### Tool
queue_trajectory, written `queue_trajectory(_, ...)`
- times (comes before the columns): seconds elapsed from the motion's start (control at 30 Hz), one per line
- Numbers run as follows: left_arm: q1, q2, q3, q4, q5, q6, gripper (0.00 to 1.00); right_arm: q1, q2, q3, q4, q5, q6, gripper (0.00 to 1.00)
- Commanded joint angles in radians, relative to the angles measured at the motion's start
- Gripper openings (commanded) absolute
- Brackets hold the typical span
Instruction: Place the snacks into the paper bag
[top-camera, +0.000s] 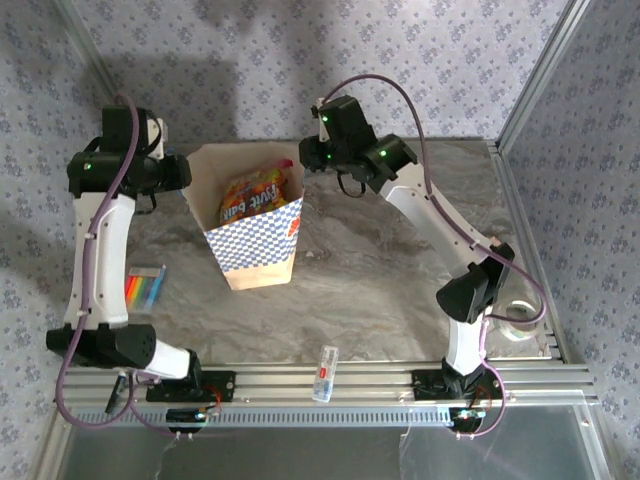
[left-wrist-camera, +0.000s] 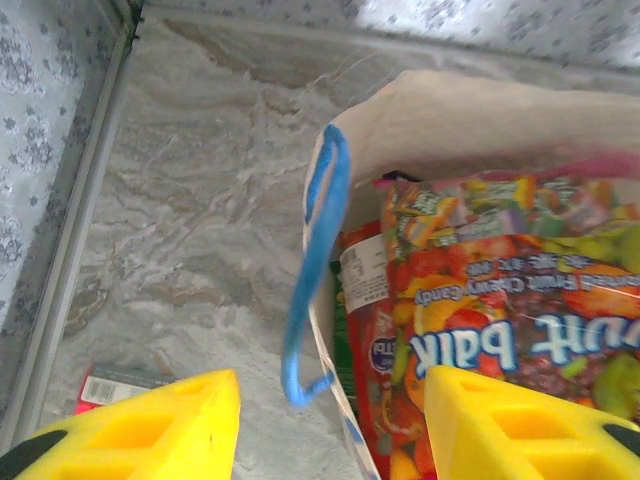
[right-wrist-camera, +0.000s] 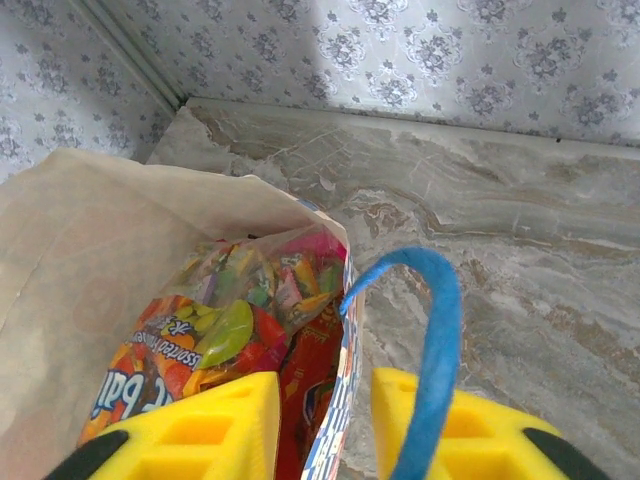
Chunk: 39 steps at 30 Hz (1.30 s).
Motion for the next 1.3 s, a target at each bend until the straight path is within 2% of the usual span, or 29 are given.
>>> queue_trajectory(0.0, -0.001, 0.033, 0.058, 0.039, -0.030, 0.025, 0.43, -0.009, 0.029, 0.068, -0.025, -0.021, 0.005, 0.19)
queue_trajectory(0.13, -0.003, 0.072, 0.088, 0.066, -0.001, 0.014, 0.20, -0.014, 0.045, 0.110, -0.048, -0.027, -0.003, 0.02)
queue_trajectory(0.23, -0.002, 0.067, 0.080, 0.106, 0.049, -0.007, 0.02, -0.016, 0.038, 0.114, -0.048, -0.027, -0.010, 0.00)
queue_trajectory(0.27, -0.002, 0.065, 0.078, 0.119, 0.078, -0.014, 0.00, -0.017, 0.033, 0.117, -0.048, -0.024, -0.013, 0.00)
queue_trajectory(0.4, -0.014, 0.066, 0.078, 0.172, 0.240, -0.053, 0.00, -0.023, 0.028, 0.133, -0.059, -0.011, -0.029, 0.00)
queue_trajectory(0.47, -0.032, 0.065, 0.079, 0.202, 0.278, -0.064, 0.00, -0.030, 0.027, 0.142, -0.066, -0.009, -0.032, 0.00)
queue_trajectory(0.93, -0.191, 0.183, 0.338, 0.193, 0.281, -0.090, 0.00, -0.059, 0.017, 0.269, -0.126, -0.002, -0.070, 0.00)
queue_trajectory(1.1, -0.249, 0.255, 0.450, 0.174, 0.303, -0.078, 0.00, -0.068, -0.018, 0.267, -0.141, 0.004, -0.085, 0.00)
queue_trajectory(1.27, -0.308, 0.266, 0.449, 0.193, 0.286, -0.083, 0.00, -0.078, -0.080, 0.200, -0.136, 0.054, -0.104, 0.00)
